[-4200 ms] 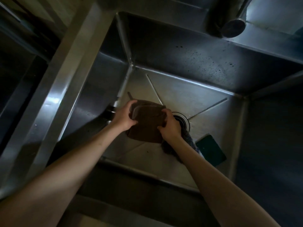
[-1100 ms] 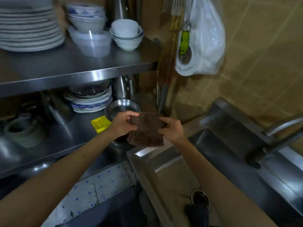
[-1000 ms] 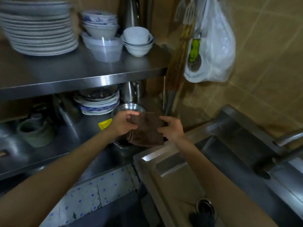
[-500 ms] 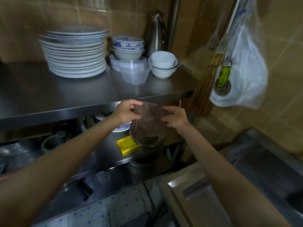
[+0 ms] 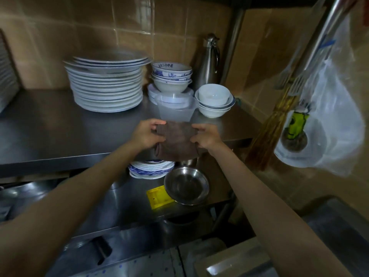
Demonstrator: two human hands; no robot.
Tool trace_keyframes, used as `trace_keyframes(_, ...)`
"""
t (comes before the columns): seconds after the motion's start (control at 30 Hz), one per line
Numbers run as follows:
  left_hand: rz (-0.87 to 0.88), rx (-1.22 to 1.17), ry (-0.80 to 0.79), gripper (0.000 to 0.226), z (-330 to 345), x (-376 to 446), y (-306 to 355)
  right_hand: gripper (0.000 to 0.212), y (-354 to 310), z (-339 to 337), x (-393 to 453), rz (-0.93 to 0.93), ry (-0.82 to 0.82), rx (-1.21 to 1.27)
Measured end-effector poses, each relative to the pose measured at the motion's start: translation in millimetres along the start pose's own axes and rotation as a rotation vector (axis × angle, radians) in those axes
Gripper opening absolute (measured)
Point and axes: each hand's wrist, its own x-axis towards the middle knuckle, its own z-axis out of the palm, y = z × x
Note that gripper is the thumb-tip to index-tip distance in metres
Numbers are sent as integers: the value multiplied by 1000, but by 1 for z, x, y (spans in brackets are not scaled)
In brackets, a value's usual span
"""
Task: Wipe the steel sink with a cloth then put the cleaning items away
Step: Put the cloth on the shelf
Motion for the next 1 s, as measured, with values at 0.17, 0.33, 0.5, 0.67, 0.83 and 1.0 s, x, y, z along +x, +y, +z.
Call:
trace_keyframes(0.17,-51,58,24,52,-1,15,-8,52,1,8,26,-63,-27,-112)
trace_keyframes(0.33,-100,122,0,51,0,25,-20,47,7,11,39,-130,-41,-205)
trace_keyframes(0.5,-102,206,-42,51,-3,26,-21,48,11,13,43,-217,-71,-356)
trace_keyframes(0.67,-26,468,-163,65,-9,27,-19,63,17,4,42,-262,-169,-437)
trace_keyframes(0.83,-77,669,-248,113,-12,33,-31,93,24,3,45,-253,-375,-680)
trace_keyframes(1.0,-66,750,-245,98,-15,27,-26,92,25,2,41,-267,-356,-797)
